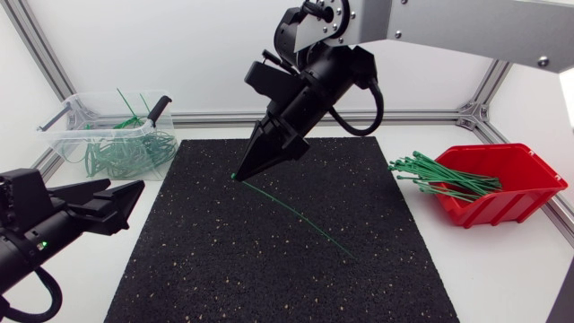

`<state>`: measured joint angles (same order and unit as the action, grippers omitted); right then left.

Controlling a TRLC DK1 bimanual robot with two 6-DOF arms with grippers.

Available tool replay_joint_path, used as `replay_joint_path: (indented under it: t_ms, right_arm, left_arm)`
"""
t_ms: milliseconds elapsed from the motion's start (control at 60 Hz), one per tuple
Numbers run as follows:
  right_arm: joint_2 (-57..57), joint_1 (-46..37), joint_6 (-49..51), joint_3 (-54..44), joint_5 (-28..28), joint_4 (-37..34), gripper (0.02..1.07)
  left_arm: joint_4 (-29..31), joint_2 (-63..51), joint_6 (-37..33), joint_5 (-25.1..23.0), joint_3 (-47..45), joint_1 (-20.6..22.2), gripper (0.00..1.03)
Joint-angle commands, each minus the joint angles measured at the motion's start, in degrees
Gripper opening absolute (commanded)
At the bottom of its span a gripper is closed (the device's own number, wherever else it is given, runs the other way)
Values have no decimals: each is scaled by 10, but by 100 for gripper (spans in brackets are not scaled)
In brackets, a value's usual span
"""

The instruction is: Take a green cable tie from the red box, thread the tail through the head to close it, then place it in the transparent bin on the left.

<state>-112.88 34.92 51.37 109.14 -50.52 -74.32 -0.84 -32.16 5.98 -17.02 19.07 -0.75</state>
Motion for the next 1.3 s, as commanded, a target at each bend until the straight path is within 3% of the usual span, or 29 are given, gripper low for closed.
replay_joint_path:
  t_ms: [0,133,183,267,350,433,500,617,683,883,983,1283]
  right_arm:
    - [-14,-8,-5,19,-18,-17,13]
    - [-15,-20,-14,35,-39,-22,13]
    - [-17,-27,-17,43,-48,-22,13]
    - [-24,-35,-22,57,-62,-23,13]
    - [-38,-42,-22,80,-79,-36,13]
    - [-51,-47,-22,95,-96,-40,13]
    - [-59,-47,-22,107,-105,-45,13]
    - [-70,-50,-19,117,-130,-51,13]
    - [-74,-52,-15,120,-144,-53,13]
    - [-96,-53,13,137,-172,-79,13]
    - [-114,-54,36,165,-186,-113,13]
    - [-186,-49,198,254,-230,-292,13]
  left_arm:
    - [9,-45,24,-34,38,-12,92]
    - [43,-103,32,-115,84,-13,91]
    - [53,-115,31,-125,97,-11,91]
    - [79,-148,-23,-133,127,3,91]
    - [109,-190,-135,-133,161,18,91]
    - [129,-234,-184,-188,182,15,91]
    - [153,-251,-236,-195,193,17,92]
    - [143,-262,-270,-235,199,30,92]
    - [133,-276,-279,-298,206,28,92]
    - [109,-308,-288,-420,221,30,92]
    - [67,-325,-290,-488,214,34,92]
    - [-35,-351,-287,-517,197,57,92]
